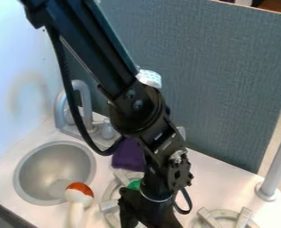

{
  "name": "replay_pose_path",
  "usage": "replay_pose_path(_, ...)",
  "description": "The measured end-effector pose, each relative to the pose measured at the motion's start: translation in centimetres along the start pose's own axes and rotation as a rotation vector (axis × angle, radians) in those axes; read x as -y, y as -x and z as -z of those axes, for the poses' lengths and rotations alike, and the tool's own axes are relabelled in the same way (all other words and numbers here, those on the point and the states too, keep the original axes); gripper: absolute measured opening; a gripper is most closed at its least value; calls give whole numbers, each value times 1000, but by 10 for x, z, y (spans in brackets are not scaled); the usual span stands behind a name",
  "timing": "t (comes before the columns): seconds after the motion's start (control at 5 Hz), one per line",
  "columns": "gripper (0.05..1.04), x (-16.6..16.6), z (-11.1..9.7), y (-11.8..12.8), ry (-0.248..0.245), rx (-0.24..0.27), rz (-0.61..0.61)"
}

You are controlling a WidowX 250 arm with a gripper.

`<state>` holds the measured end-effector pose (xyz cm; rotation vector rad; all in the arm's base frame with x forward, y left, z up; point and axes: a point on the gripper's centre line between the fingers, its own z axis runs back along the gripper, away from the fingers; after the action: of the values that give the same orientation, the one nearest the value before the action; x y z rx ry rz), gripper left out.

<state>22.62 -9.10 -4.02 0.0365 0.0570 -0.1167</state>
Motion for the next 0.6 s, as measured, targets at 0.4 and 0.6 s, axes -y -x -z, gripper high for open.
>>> replay_pose_path(0.4, 1005, 2, 17, 1, 22, -49, 29)
replay_pose_path(0.6, 1005, -1, 28, -5, 24, -58, 14)
